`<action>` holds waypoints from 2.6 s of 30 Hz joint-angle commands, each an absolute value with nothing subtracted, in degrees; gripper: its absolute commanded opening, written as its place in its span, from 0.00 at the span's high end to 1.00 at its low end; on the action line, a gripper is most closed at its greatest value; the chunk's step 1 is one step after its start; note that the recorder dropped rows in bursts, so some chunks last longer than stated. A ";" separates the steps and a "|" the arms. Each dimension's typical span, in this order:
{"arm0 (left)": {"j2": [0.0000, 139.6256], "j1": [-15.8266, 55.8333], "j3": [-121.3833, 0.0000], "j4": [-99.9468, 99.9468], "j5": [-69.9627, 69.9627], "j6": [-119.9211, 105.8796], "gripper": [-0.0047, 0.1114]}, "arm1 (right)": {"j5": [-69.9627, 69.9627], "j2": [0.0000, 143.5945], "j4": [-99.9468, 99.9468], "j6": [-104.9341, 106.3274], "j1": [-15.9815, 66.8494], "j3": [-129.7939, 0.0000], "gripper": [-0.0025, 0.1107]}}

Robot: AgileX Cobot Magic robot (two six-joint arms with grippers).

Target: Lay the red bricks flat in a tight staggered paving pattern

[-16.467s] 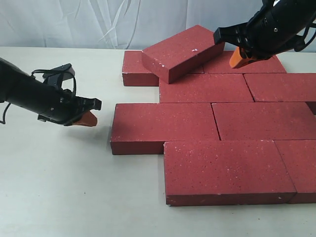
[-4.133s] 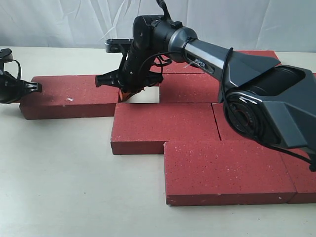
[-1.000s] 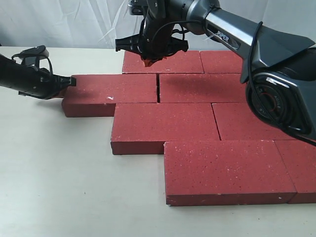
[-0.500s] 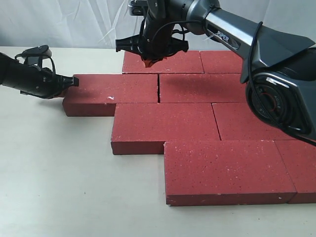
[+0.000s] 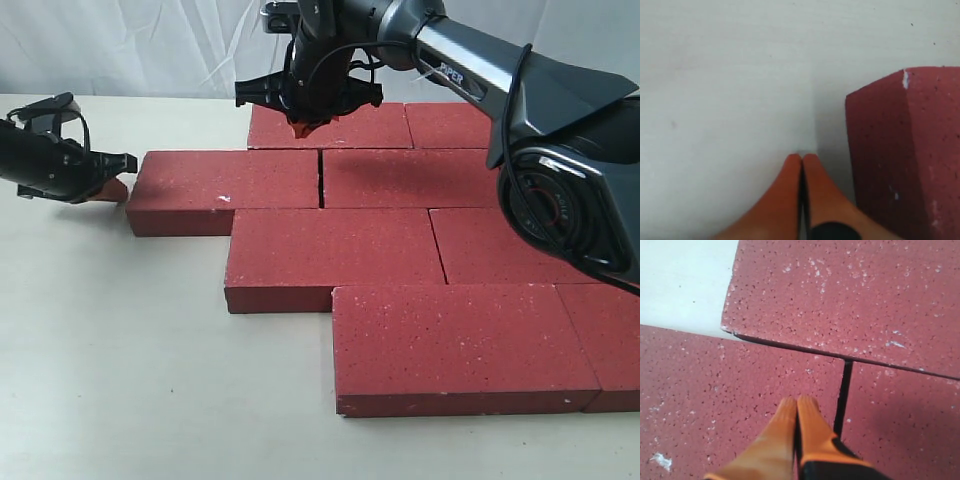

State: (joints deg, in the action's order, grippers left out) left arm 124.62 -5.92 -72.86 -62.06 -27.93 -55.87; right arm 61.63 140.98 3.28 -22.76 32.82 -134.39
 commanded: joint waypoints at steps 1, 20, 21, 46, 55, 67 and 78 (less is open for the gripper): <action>124.70 -3.75 -72.73 -60.17 -29.56 -54.01 0.96 | 62.22 140.15 3.47 -22.61 32.59 -134.52 0.98; 124.70 -5.12 -72.73 -56.49 -29.48 -45.94 0.96 | 62.63 140.25 3.47 -22.61 32.59 -134.52 0.98; 124.70 -4.38 -72.73 -57.21 -29.59 -45.94 0.96 | 62.64 140.36 3.47 -22.61 32.59 -134.52 0.98; 124.66 -5.55 -73.94 -58.34 -32.10 -44.73 0.96 | 65.95 141.23 -6.24 -12.65 32.71 -129.96 0.98; 124.66 -5.55 -73.94 -62.66 -33.70 -45.13 0.96 | 63.12 143.68 -6.04 -12.65 32.71 -129.96 0.98; 124.66 -5.44 -73.94 -65.02 -36.07 -45.83 0.96 | 61.77 143.68 -3.83 -13.75 32.71 -129.96 0.98; 124.66 -2.67 -73.94 -64.92 -36.46 -46.53 0.96 | 62.41 142.35 -3.37 -15.90 32.71 -129.96 0.98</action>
State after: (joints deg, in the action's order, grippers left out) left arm 124.41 -4.54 -73.80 -63.45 -33.60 -45.86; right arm 64.07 143.35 -4.63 -15.22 32.92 -130.22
